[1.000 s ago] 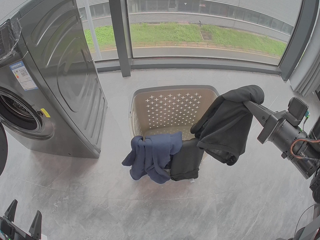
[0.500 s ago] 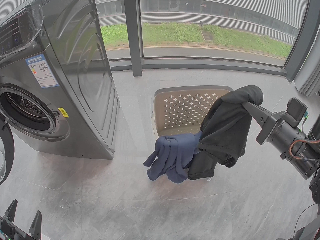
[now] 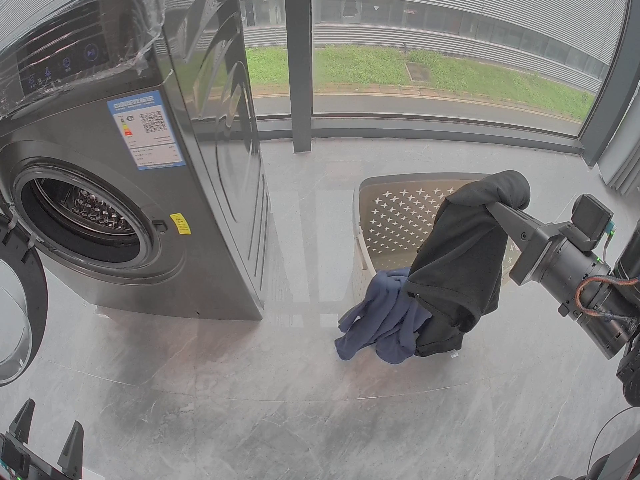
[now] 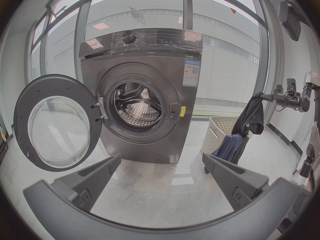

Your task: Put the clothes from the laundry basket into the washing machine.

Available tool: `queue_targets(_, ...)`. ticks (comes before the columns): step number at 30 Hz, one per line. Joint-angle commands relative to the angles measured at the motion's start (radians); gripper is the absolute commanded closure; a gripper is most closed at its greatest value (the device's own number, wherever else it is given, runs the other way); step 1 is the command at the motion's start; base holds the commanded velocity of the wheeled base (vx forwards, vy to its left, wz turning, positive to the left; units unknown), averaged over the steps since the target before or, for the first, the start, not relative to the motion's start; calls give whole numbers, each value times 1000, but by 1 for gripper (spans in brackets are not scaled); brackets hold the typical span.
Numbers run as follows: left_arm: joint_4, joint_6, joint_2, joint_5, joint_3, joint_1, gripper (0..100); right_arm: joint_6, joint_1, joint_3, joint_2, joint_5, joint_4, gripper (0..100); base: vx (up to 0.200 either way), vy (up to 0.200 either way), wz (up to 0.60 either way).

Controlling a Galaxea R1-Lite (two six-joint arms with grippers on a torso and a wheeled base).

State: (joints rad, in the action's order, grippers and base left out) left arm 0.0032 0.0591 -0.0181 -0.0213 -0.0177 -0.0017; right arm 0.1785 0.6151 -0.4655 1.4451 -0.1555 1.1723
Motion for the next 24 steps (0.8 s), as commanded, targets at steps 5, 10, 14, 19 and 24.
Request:
queue_targets(5,0,-1,7,0,15,0,0,1,15,-2,14,1,12,100,0,200,0)
queue_targets(10,0,1,7,0,15,0,0,1,15,-4,12,5,12,100,0,200,0)
queue_targets(14,0,-1,7,0,15,0,0,1,17,-4,14,8,13,100,0,200,0)
queue_targets(19,0,1,7,0,15,0,0,1,18,-2,9,10,13,100,0,40,0)
queue_targets(24,0,-1,7,0,15,0,0,1,18,-5,11,11,12,100,-120,0,0)
